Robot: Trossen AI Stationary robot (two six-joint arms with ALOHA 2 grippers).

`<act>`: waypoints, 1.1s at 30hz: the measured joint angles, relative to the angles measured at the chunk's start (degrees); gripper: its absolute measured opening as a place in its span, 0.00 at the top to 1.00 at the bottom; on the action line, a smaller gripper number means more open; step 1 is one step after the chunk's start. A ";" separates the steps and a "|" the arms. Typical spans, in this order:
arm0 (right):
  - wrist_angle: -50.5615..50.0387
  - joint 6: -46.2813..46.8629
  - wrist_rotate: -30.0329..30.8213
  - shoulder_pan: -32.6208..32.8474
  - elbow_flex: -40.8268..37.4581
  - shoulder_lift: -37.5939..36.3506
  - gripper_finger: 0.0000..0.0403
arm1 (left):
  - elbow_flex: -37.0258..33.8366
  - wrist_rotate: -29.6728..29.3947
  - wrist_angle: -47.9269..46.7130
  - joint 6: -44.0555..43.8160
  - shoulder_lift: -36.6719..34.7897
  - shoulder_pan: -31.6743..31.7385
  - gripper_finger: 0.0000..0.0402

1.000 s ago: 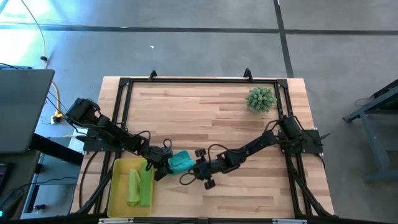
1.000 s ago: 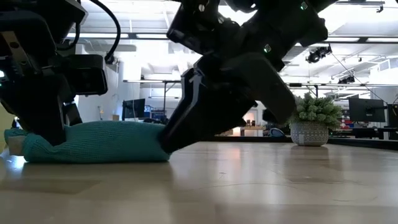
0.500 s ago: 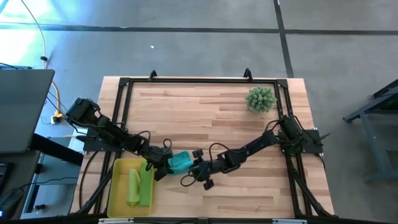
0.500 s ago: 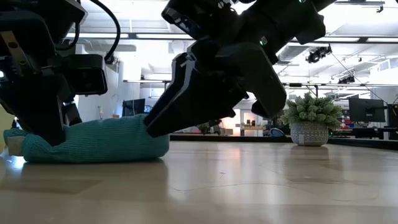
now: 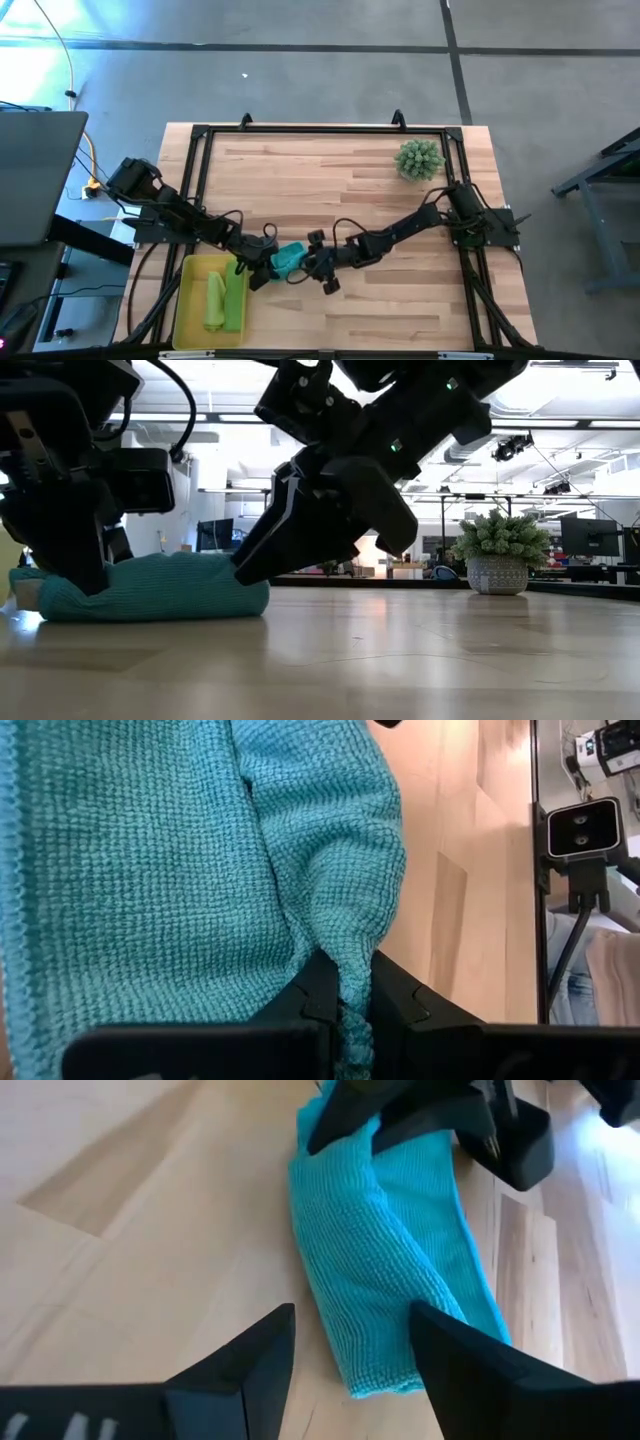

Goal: Roll microfiber towels into tight, uniform cylinder then place into a basket
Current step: Roll the blue microfiber towel

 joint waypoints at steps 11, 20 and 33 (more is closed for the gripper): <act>-0.04 2.08 -1.56 -0.27 0.06 2.74 0.52 | 1.10 2.21 -0.97 0.23 0.09 0.07 0.96; 0.12 6.90 -1.68 -0.58 0.22 3.86 0.55 | 1.17 3.74 -1.29 0.43 0.01 0.41 0.95; -4.88 16.81 -4.39 -2.93 0.39 3.85 0.98 | 1.01 12.33 -6.22 5.03 -3.83 5.36 0.82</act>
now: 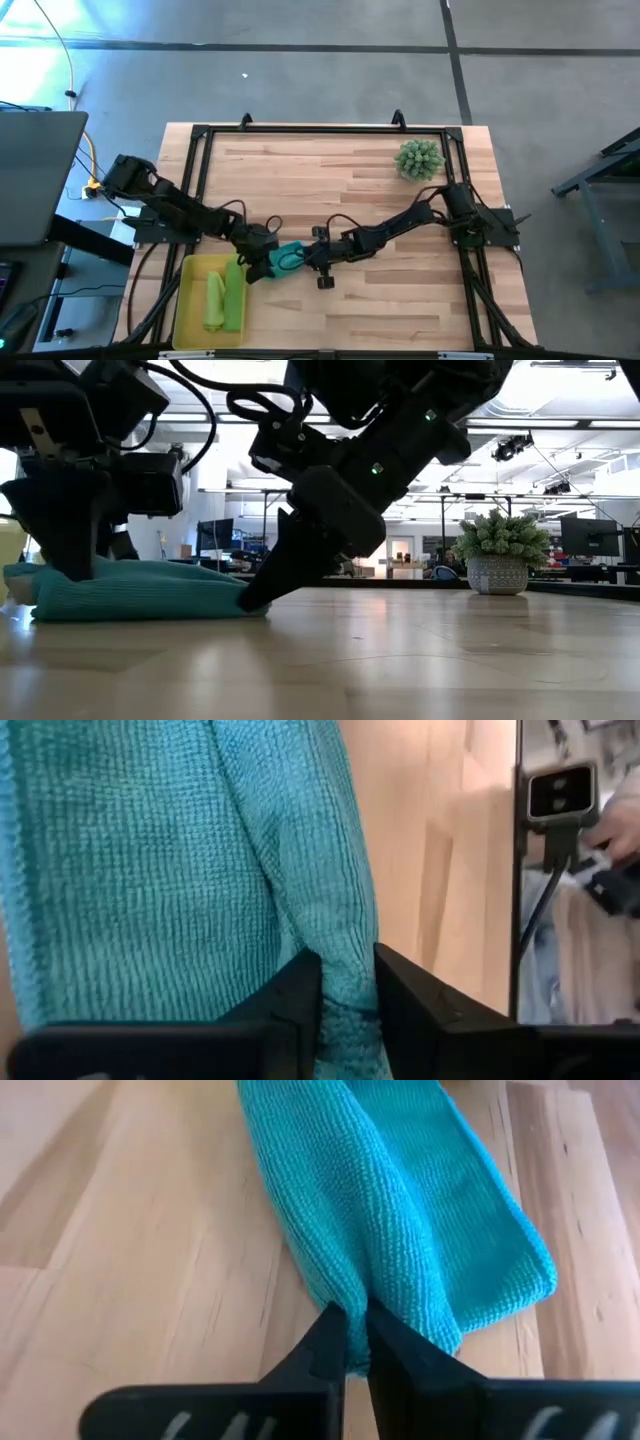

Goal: Roll microfiber towels into tight, uniform cylinder then place into a basket
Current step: Roll the blue microfiber towel

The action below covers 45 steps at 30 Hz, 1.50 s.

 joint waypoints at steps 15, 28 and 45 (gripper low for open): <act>-2.51 21.38 -20.54 -4.50 -0.22 -0.11 1.00 | 0.09 -2.10 -12.03 18.64 -18.43 1.75 0.66; -0.59 27.01 -30.74 -8.33 -0.42 0.15 1.00 | 0.32 -29.29 -5.49 31.71 -16.78 -10.96 0.66; -0.50 28.89 -30.78 -8.42 -0.37 0.15 0.98 | 18.27 -42.27 -30.08 36.14 5.87 -16.79 0.57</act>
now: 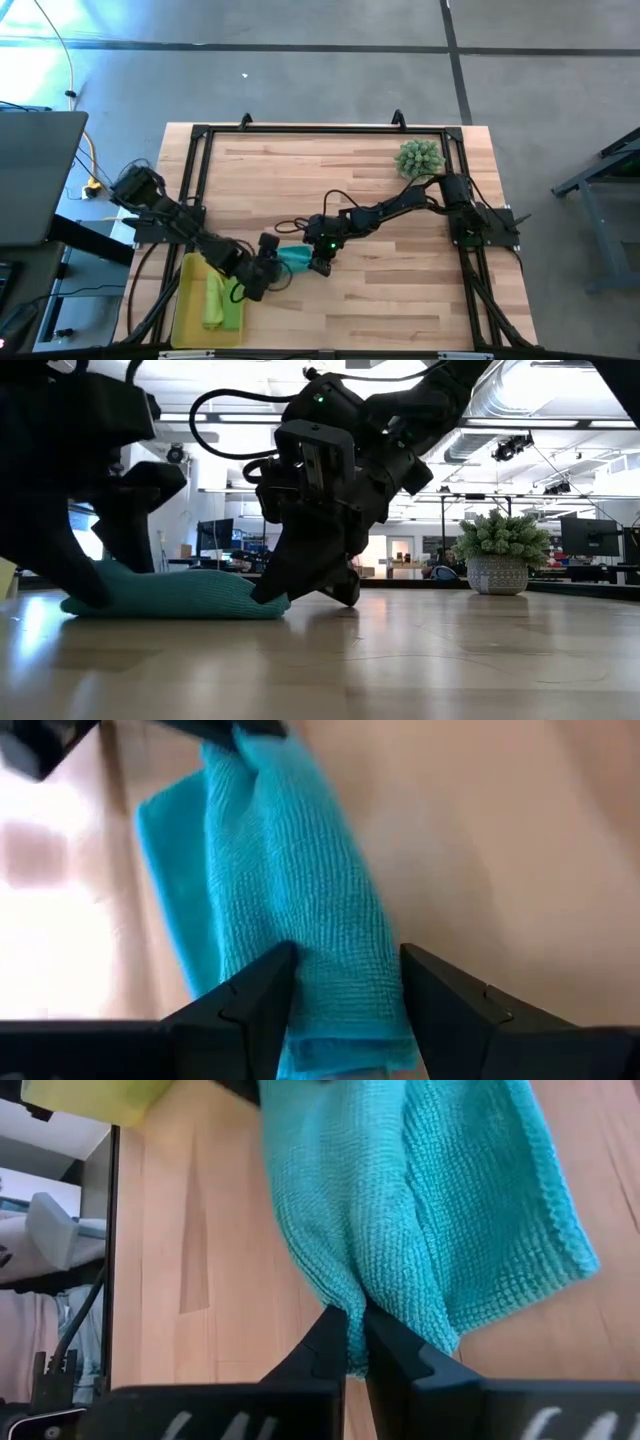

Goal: Roll microfiber towels into tight, uniform cylinder then place into a basket
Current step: Roll the blue microfiber towel

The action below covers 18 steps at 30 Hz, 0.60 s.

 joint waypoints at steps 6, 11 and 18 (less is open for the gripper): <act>0.09 0.02 0.03 0.35 0.00 0.00 0.98 | 6.58 -2.73 -13.49 -7.16 4.20 -1.45 0.57; 0.26 0.09 0.02 0.35 0.00 0.00 0.98 | 7.54 -1.44 -13.46 -14.73 5.30 -1.32 0.61; -0.51 -1.20 4.87 0.31 -0.05 -1.47 0.98 | 7.50 -5.40 -13.82 -9.26 5.31 -0.39 0.88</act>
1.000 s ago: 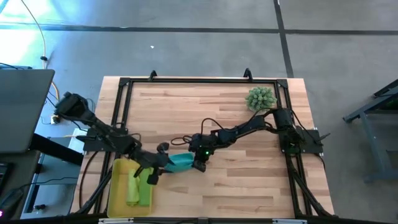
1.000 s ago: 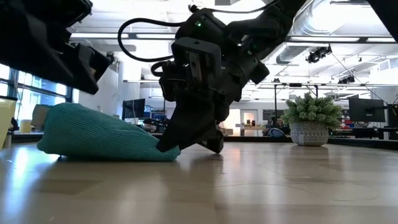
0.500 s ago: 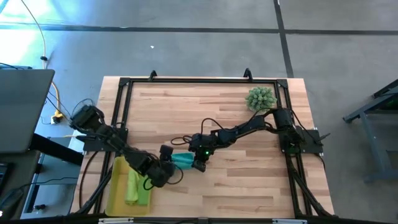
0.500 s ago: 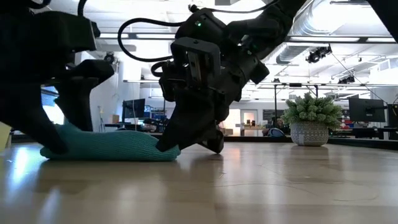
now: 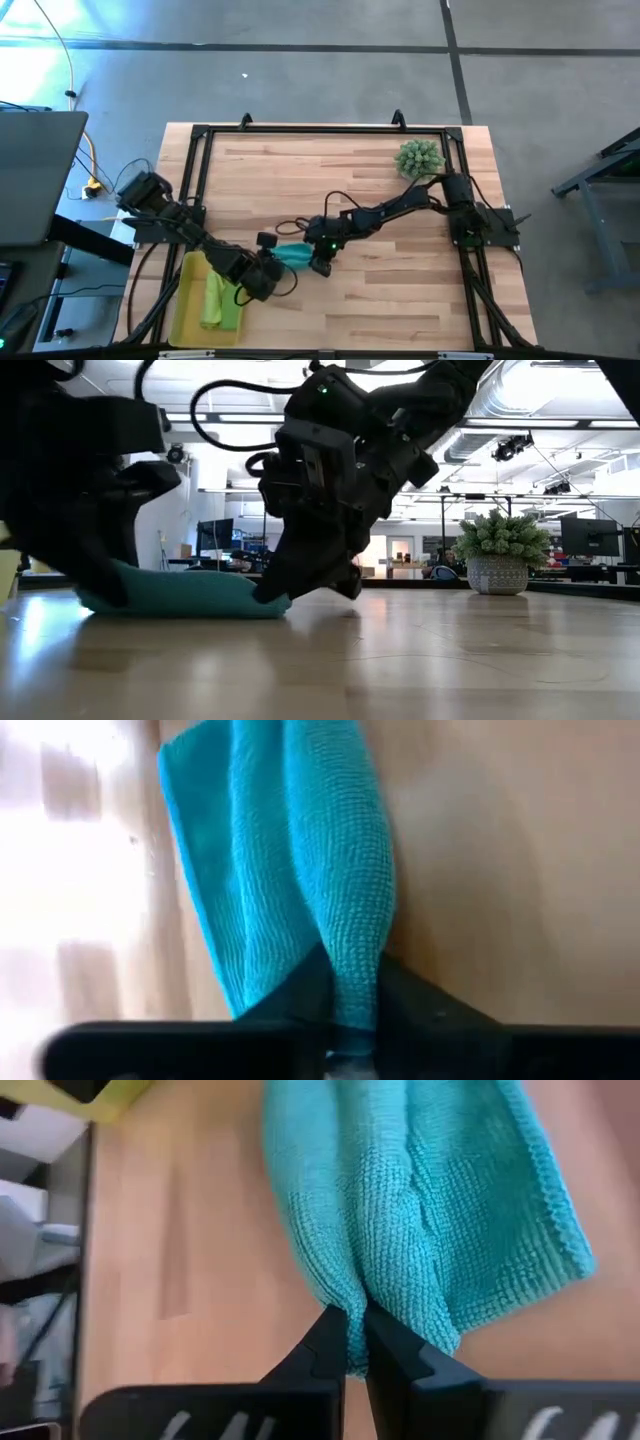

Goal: Roll microfiber towels into tight, uniform cylinder then place into a basket
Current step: Roll the blue microfiber towel

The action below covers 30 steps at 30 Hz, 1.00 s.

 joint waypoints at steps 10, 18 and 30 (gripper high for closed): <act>-17.99 -4.00 16.43 -2.40 0.06 -6.23 0.98 | -1.74 -1.49 8.88 22.05 0.00 14.03 0.91; -29.58 -6.97 22.97 -2.36 -0.07 -9.23 0.98 | -6.63 11.24 30.81 25.71 0.00 23.40 0.95; -26.02 -7.25 10.95 -6.53 -0.05 -8.97 0.98 | -7.47 21.42 26.40 -0.60 -1.26 23.53 0.95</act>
